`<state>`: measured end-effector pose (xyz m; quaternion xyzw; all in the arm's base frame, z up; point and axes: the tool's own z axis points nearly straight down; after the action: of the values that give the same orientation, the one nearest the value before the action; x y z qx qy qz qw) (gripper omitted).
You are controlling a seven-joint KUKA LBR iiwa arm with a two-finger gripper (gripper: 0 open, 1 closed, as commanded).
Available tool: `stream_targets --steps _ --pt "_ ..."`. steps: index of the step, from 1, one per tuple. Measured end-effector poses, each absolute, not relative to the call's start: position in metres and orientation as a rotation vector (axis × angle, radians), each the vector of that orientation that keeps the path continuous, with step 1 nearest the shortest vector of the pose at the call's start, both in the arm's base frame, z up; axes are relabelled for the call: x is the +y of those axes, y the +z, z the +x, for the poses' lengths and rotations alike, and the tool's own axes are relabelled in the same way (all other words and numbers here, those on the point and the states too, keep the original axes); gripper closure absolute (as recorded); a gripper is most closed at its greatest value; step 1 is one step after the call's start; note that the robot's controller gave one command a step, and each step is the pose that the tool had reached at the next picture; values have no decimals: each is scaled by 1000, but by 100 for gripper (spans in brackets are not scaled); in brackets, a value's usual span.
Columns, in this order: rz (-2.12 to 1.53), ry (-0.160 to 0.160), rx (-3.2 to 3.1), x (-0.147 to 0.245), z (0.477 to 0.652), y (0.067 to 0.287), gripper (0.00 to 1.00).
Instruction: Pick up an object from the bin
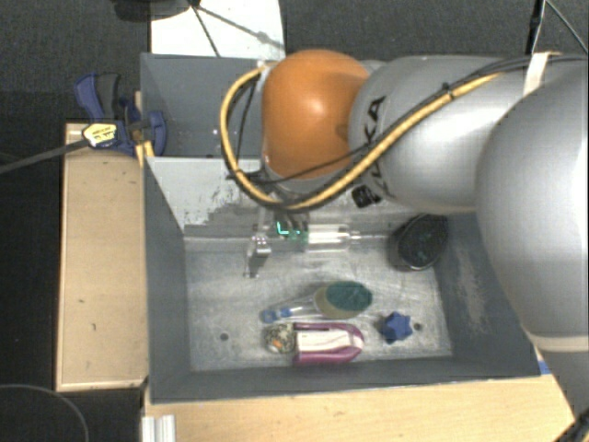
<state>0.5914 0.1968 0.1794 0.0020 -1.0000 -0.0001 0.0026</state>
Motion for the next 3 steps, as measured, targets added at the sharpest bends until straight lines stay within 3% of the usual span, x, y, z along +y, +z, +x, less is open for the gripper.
stream_targets --steps 1,2,3 --pt "69 5 -3138 100 549 166 0" --pt "223 -5 -3139 53 497 92 0" --pt "245 11 -3141 64 494 90 0"
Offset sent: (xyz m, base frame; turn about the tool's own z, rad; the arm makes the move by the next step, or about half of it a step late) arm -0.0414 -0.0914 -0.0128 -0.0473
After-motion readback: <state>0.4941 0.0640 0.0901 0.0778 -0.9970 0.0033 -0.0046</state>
